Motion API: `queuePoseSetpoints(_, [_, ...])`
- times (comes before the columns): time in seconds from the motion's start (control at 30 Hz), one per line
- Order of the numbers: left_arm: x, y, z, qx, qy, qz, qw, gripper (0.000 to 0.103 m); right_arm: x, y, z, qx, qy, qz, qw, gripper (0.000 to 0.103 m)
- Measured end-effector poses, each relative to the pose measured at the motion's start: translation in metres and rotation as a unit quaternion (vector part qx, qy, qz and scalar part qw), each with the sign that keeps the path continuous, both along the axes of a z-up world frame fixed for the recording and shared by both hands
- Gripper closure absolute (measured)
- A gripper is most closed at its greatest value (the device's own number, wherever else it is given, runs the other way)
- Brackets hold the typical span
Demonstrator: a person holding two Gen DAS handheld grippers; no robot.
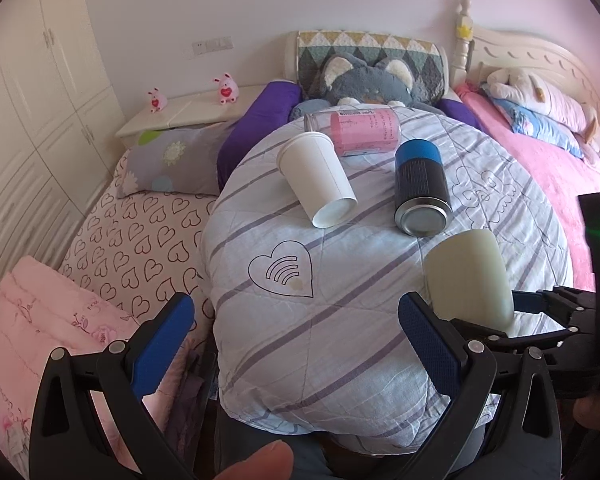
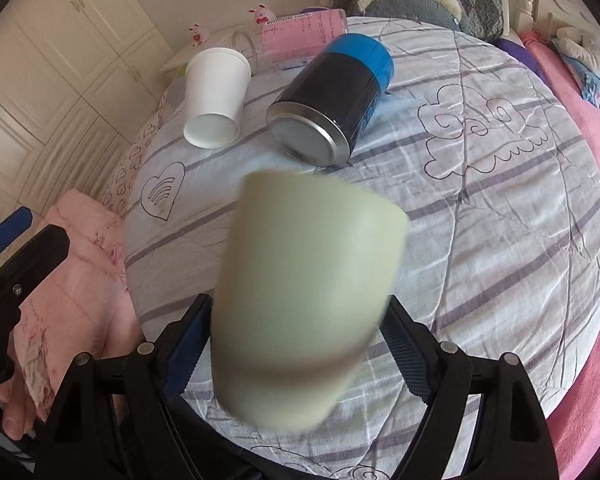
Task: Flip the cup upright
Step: 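Grasp the green cup's base with the left gripper while the right gripper releases it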
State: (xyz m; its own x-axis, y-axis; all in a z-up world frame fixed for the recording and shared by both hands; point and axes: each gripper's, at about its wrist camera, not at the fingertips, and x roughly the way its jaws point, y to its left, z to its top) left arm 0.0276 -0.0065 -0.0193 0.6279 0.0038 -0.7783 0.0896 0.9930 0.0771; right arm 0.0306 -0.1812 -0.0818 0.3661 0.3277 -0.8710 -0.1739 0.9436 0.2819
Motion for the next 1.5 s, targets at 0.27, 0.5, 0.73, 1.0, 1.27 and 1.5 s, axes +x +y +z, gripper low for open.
queuePoseSetpoints(0.27, [-0.006,-0.01,0.001,-0.003,0.001,-0.015,0.9999,0.0,-0.021,-0.018,0.016,0.007,-0.029,-0.034,0.999,0.018])
queuePoseSetpoints(0.5, [-0.014,-0.033,0.003,-0.012,0.015,-0.04,0.999,0.0,-0.044,-0.037,0.034,0.012,-0.065,-0.078,0.995,0.018])
queuePoseSetpoints(0.73, [-0.011,-0.068,-0.008,-0.033,0.063,-0.062,0.9955,0.0,-0.067,-0.077,0.045,-0.001,-0.089,-0.131,0.987,0.018])
queuePoseSetpoints(1.0, [-0.003,-0.11,-0.019,-0.027,0.091,-0.075,0.9927,0.0,-0.07,-0.11,0.029,0.022,-0.079,-0.144,0.986,0.018])
queuePoseSetpoints(1.27, [0.02,-0.13,-0.042,-0.036,0.136,-0.06,0.9883,0.0,-0.062,-0.135,0.012,0.046,-0.066,-0.15,0.985,0.018])
queuePoseSetpoints(1.5, [0.04,-0.13,-0.069,-0.056,0.186,-0.029,0.9805,0.008,-0.053,-0.151,-0.004,0.062,-0.054,-0.162,0.983,0.018])
